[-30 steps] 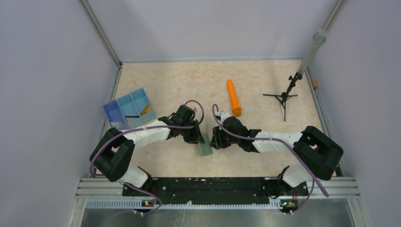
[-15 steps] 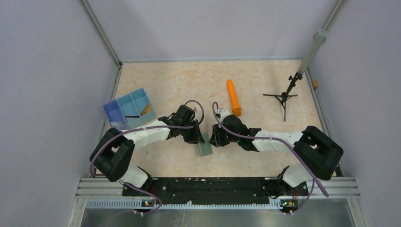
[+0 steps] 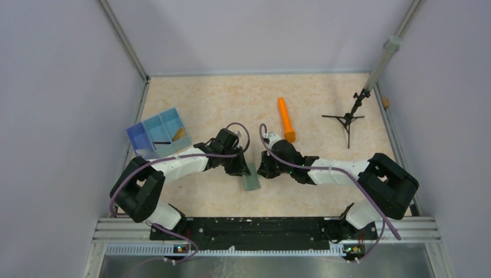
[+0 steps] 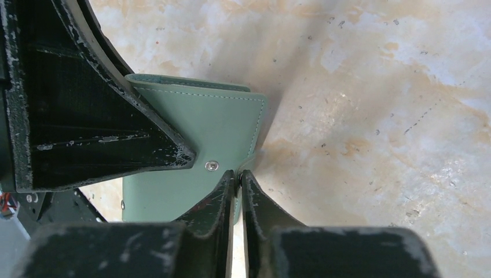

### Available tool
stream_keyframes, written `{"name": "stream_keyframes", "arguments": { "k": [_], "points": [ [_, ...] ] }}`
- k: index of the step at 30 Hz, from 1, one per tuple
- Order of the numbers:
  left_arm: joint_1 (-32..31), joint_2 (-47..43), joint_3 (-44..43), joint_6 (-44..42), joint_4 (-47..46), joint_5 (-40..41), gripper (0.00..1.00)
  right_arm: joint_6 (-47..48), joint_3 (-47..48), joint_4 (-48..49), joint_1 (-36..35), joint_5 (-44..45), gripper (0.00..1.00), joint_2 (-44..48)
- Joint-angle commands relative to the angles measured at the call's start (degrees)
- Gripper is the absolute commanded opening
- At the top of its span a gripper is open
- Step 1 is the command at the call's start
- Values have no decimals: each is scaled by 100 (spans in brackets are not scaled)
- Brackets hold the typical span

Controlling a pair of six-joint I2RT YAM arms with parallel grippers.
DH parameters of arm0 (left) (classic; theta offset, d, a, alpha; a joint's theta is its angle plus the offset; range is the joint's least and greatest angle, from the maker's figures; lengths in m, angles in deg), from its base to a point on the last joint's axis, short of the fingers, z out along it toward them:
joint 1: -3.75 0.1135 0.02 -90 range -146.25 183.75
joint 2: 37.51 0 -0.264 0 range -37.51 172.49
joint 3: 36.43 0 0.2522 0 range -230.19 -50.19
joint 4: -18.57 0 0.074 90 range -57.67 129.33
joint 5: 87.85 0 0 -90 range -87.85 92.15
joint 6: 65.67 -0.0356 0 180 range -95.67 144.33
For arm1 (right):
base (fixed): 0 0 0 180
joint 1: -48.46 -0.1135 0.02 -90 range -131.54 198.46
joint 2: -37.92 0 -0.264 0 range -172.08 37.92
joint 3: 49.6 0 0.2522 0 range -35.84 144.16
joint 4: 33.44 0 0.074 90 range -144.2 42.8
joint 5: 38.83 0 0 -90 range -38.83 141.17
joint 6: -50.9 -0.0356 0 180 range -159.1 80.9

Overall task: Put the credit cards into the card holder
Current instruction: Close the card holder at the center of the board.

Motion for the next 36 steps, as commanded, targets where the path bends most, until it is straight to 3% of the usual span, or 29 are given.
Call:
{"name": "stream_keyframes", "arguments": {
  "k": [1,11,36],
  "points": [
    [23,81,2,-236,359,295,0,15,222,155,27,7,3,-14],
    [23,56,21,-187,334,360,0,-312,-11,728,35,-456,0,-13],
    [36,53,109,-109,218,291,0,-256,119,745,-117,-495,0,-369]
  ]
}}
